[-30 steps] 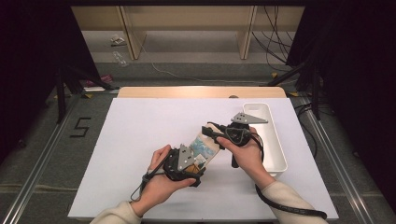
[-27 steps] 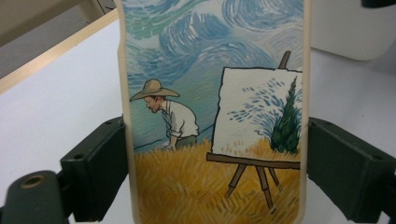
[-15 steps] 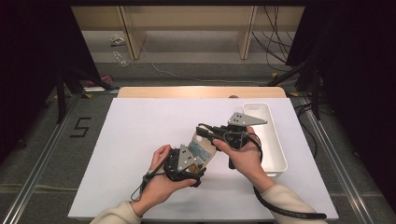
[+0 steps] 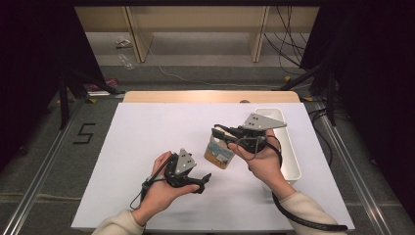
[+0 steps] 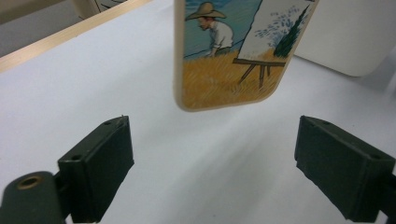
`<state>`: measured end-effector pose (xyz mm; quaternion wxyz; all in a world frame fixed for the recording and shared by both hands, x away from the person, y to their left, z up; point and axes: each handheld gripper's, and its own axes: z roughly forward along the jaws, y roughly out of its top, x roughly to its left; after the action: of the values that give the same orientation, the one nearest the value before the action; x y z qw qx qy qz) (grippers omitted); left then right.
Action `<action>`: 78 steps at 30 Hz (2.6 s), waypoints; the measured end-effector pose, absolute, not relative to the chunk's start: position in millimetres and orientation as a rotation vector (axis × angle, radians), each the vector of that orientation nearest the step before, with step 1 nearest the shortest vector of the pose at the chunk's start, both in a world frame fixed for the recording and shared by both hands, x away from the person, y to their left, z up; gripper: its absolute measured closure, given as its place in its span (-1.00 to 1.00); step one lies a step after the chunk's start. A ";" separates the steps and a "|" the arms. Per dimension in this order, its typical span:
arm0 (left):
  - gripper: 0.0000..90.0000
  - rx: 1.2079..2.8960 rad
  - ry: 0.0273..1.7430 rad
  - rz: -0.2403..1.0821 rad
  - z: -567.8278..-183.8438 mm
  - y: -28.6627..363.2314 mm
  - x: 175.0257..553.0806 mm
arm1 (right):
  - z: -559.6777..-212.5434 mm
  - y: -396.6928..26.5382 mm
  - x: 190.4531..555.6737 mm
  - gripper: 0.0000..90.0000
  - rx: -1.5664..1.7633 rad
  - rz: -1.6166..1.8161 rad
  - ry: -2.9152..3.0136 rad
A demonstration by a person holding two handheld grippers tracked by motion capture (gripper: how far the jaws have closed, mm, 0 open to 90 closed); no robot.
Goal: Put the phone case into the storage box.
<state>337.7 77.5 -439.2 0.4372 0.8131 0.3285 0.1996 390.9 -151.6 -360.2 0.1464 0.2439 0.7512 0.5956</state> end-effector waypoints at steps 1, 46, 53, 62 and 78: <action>-0.74 2.017 0.821 0.490 -439.2 78.3 337.9 | -359.4 -151.5 390.8 0.77 0.691 1.691 2.174; -0.57 1.974 0.721 0.363 -446.2 86.9 351.5 | -356.1 -143.9 388.1 0.77 0.562 1.586 2.415; -0.53 1.973 0.711 0.367 -447.2 86.6 352.9 | -357.1 -141.0 386.7 0.77 0.562 1.595 2.431; -0.45 1.989 0.669 0.353 -450.7 82.5 355.1 | -358.3 -137.7 385.4 0.77 0.562 1.613 2.450; -0.31 2.036 0.581 0.297 -455.0 76.3 359.0 | -359.8 -136.1 385.4 0.77 0.568 1.622 2.471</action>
<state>359.0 76.3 -455.0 0.4809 0.8350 0.2381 0.1219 385.4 -136.1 -359.8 0.0656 0.1884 0.8192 0.5377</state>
